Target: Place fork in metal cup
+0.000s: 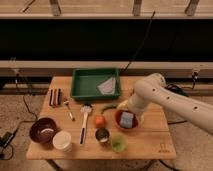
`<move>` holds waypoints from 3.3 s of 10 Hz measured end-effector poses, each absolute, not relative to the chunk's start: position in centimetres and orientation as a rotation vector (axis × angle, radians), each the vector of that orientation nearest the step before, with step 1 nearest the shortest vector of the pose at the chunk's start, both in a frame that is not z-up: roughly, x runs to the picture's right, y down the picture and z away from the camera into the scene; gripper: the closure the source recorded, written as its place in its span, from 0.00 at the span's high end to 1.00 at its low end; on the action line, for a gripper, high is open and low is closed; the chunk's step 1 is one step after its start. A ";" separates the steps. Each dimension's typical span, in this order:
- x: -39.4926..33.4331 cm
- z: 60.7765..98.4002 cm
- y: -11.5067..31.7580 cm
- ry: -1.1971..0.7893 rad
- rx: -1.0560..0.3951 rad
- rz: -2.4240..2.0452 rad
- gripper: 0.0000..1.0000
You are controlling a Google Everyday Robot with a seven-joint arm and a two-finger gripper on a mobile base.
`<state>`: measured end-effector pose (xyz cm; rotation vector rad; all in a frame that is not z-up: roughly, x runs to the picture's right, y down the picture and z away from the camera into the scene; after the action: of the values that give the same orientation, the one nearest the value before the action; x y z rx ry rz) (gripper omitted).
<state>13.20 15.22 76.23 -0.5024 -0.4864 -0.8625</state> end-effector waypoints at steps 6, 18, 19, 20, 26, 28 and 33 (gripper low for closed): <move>13.2 76.2 15.2 -0.486 -0.502 -0.863 0.80; 8.7 79.6 12.1 -0.501 -0.431 -0.991 0.80; 7.2 80.7 10.9 -0.505 -0.409 -1.026 0.80; 5.2 81.9 9.3 -0.511 -0.380 -1.073 0.80; -5.1 83.0 7.5 -0.645 -0.179 -1.362 0.80; -7.8 82.8 8.2 -0.700 -0.140 -1.446 0.80; -10.9 83.1 9.5 -0.743 -0.128 -1.554 0.80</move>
<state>-10.90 9.49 83.06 -0.1280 -0.7434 -1.5538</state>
